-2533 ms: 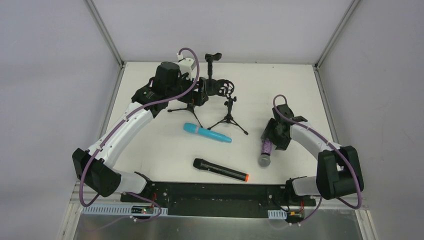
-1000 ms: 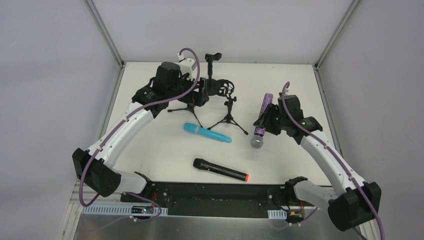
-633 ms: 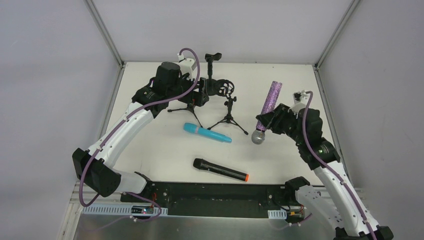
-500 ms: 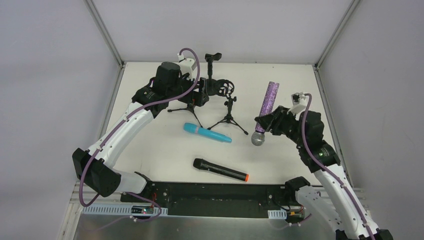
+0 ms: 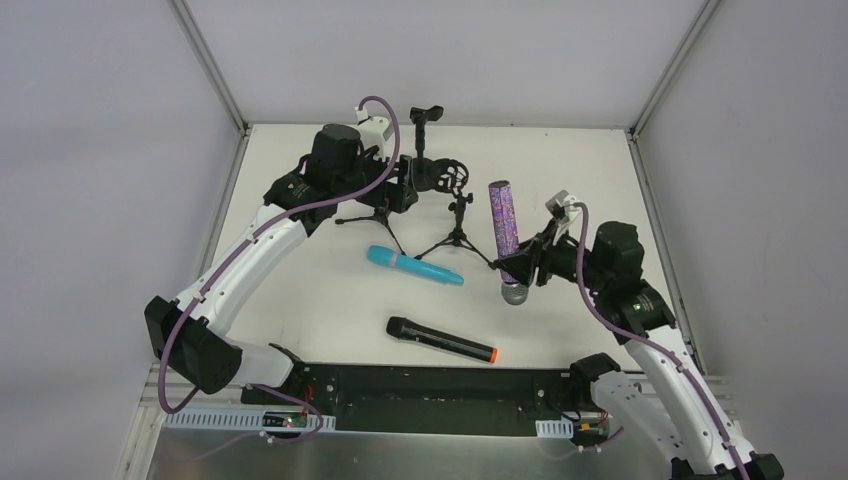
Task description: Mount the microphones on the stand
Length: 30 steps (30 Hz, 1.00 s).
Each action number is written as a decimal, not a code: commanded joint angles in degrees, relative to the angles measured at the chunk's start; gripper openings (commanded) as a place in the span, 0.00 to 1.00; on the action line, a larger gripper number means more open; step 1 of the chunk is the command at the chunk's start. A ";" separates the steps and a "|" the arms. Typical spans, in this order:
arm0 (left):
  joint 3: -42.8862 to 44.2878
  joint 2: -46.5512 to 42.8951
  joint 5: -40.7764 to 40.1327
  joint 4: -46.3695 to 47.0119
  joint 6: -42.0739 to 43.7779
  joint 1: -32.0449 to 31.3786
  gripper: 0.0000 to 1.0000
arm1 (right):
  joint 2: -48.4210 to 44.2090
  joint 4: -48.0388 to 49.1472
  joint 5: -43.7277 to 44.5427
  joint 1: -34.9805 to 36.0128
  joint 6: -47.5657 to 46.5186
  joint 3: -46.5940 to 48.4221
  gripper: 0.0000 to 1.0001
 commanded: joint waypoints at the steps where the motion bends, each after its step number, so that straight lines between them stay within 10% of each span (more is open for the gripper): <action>1: 0.27 -1.92 1.23 1.62 1.07 -0.72 1.00 | -4.95 6.04 -8.11 0.24 -15.04 -0.46 0.00; 16: 0.71 -3.07 6.42 2.01 0.65 -0.80 1.00 | -11.70 -0.46 -6.56 5.75 -48.21 -1.10 0.00; 30: 2.24 -1.12 23.75 3.69 0.01 -1.16 1.00 | -9.48 -5.50 19.18 21.92 -77.07 -3.23 0.00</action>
